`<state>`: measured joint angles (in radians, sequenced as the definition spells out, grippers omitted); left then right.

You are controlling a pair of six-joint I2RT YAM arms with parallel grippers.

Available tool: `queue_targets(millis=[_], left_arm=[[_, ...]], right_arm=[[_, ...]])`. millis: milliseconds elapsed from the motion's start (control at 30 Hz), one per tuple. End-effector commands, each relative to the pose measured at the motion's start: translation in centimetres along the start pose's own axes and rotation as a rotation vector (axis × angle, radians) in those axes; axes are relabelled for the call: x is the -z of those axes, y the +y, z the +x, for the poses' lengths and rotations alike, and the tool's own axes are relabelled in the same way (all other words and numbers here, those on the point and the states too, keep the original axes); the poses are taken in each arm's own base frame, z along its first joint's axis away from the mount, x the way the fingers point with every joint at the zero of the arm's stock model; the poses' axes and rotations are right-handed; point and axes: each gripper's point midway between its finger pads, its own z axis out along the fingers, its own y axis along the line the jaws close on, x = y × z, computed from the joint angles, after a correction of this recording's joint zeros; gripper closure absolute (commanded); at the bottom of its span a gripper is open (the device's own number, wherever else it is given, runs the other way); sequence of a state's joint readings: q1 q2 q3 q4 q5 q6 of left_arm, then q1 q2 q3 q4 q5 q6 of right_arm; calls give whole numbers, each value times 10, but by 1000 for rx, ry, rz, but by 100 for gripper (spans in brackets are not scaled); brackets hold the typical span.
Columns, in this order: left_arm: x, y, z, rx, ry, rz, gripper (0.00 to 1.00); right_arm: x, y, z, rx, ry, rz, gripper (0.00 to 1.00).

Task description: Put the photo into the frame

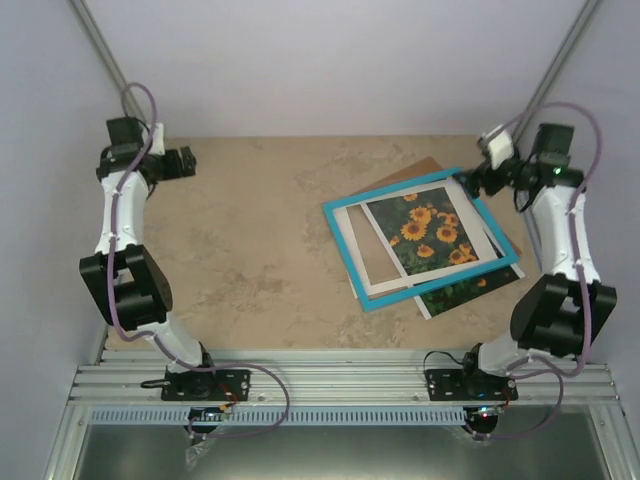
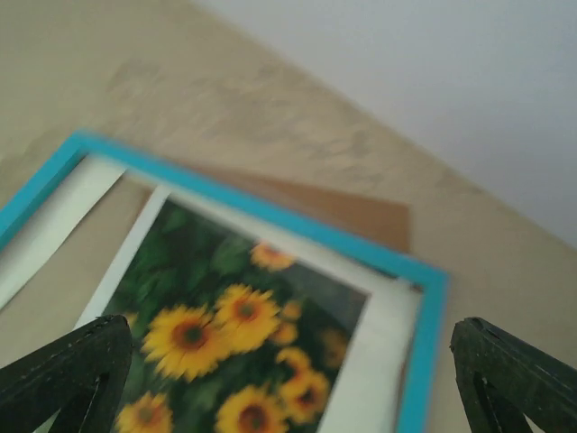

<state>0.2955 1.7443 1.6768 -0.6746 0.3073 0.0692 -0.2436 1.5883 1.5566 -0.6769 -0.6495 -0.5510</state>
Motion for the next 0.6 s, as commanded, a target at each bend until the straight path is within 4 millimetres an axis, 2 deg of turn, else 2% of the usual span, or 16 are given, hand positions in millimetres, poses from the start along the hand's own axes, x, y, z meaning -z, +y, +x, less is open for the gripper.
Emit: queue_targets(millis=[0, 167, 300, 433, 567], left_arm=[[-1, -16, 28, 3, 12, -34, 1], [-7, -41, 82, -14, 78, -2, 1], [-3, -54, 111, -45, 102, 10, 1], [3, -65, 124, -71, 100, 37, 1], [9, -73, 127, -87, 84, 64, 1]], right_arm=[[4, 68, 35, 248, 72, -95, 2], [4, 168, 103, 493, 189, -307, 2], [14, 230, 149, 697, 235, -492, 2], [28, 274, 195, 897, 276, -680, 2], [31, 300, 232, 1021, 334, -829, 8]])
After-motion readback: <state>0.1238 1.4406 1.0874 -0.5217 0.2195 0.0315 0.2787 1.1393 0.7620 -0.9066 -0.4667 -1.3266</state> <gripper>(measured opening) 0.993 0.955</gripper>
